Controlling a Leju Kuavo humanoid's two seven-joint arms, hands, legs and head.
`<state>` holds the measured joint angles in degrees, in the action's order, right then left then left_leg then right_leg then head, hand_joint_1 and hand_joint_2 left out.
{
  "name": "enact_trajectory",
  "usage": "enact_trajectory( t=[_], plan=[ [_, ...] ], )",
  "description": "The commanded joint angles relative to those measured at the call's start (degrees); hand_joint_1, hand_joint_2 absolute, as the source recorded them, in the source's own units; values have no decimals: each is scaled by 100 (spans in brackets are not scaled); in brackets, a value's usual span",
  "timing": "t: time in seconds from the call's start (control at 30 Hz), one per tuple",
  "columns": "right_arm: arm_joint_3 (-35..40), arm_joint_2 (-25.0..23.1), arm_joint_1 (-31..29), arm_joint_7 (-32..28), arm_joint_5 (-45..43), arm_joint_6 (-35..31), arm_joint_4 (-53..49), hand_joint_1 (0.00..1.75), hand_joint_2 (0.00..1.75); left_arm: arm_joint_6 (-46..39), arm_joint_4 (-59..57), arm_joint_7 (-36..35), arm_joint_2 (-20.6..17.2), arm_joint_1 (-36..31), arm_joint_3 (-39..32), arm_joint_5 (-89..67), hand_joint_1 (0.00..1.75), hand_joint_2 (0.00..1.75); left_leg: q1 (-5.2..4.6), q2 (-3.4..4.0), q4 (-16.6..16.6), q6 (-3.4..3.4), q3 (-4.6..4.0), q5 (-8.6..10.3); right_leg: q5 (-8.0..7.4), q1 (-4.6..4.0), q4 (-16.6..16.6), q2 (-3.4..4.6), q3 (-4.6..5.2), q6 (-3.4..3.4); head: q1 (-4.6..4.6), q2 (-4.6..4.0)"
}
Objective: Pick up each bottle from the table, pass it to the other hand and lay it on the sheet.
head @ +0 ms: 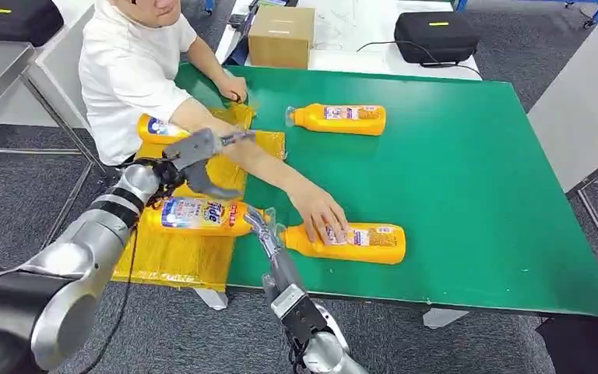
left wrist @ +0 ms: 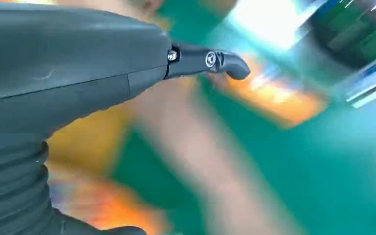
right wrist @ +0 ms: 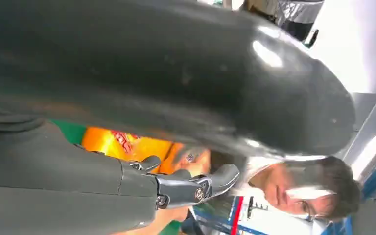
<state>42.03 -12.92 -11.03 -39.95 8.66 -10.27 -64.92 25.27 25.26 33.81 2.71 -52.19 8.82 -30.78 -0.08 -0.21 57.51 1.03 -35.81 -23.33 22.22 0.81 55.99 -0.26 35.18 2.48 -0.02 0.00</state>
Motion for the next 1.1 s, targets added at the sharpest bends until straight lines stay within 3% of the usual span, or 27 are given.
enact_trajectory(
  t=[0.03, 0.2, 0.3, 0.33, 0.4, 0.5, 0.57, 0.63, 0.73, 0.93, 0.97, 1.1],
  plan=[
    [157, 155, -132, -5, 82, -27, -46, 0, 0, 84, 1819, -188, 455, 699, -648, 906, 0, 175, 2, 4, -1, -2, 9, -7, 4, -3, -4, 4, -10, -3, 0, 0],
    [157, 155, -132, -5, 82, -27, -46, 0, 0, 84, 1819, -188, 455, 699, -648, 906, 0, 175, 2, 5, -1, -6, 11, -8, 5, -4, -2, 5, -9, -7, 0, 0],
    [103, 213, -38, -5, 281, -74, -52, 0, 0, -119, 2916, -270, 678, 1288, -1003, 2261, 0, 175, 6, 2, -2, -8, 23, -13, 10, -7, -3, 1, -20, -9, 0, 0],
    [111, 239, -22, -5, 311, -86, -75, 0, 175, -106, 3133, -406, 699, 1410, -998, 2461, 0, 175, 4, 3, -5, -5, 12, -6, 4, -4, -4, 2, -9, -5, 0, 0],
    [55, 384, 29, -5, 710, -269, -19, 0, 175, -293, 4122, -730, 761, 2032, -985, 3532, 0, 175, 4, 8, -7, -5, 24, -13, 10, -4, -5, 7, -21, -5, 0, 0],
    [-224, 671, 84, 235, 1555, -453, -85, 0, 175, -497, 4853, -643, 552, 2675, -784, 4030, 0, 175, 4, 26, -20, -6, 57, -25, 15, -4, -19, 26, -49, -7, -2, 0],
    [-360, 906, 29, 587, 2265, -754, -74, 0, 175, -512, 5099, -584, 505, 2945, -795, 4196, 0, 175, -1, 14, -15, -5, 29, -12, 7, 0, -12, 14, -23, -3, -2, 0],
    [-681, 1318, -88, 1356, 3272, -1058, -5, 0, 175, -584, 5541, -414, 574, 3377, -936, 4341, 0, 175, 2, 14, -11, -7, 36, -19, 12, -2, -13, 14, -32, -5, -2, 0],
    [-1139, 1958, -396, 2019, 4092, -459, 468, 0, 175, -795, 6041, -371, 678, 3870, -1057, 4363, 0, 175, -3, 9, -13, -1, 19, -11, 5, 3, -18, 11, -19, 0, 2, 0],
    [-1428, 2029, -561, 1856, 4233, -324, 789, 0, 175, -943, 6107, -304, 672, 3962, -985, 4164, 0, 175, -15, -1, -2, 7, 3, -10, 4, 12, -10, 2, -7, 2, 2, 0],
    [-1319, 2140, -713, 2190, 4587, -232, 882, 0, 175, -1309, 6183, -105, 668, 4039, -946, 3790, 0, 175, -13, -1, 2, 6, 13, -15, 9, 10, -9, 3, -18, -1, 0, 0],
    [-1665, 2080, -1408, 2109, 4492, -296, 1757, 0, 175, -1401, 6142, -170, 719, 4298, -769, 3830, 0, 175, -22, 19, -5, 7, 16, -13, 0, 18, -8, 20, -11, 4, -2, 0]
  ],
)
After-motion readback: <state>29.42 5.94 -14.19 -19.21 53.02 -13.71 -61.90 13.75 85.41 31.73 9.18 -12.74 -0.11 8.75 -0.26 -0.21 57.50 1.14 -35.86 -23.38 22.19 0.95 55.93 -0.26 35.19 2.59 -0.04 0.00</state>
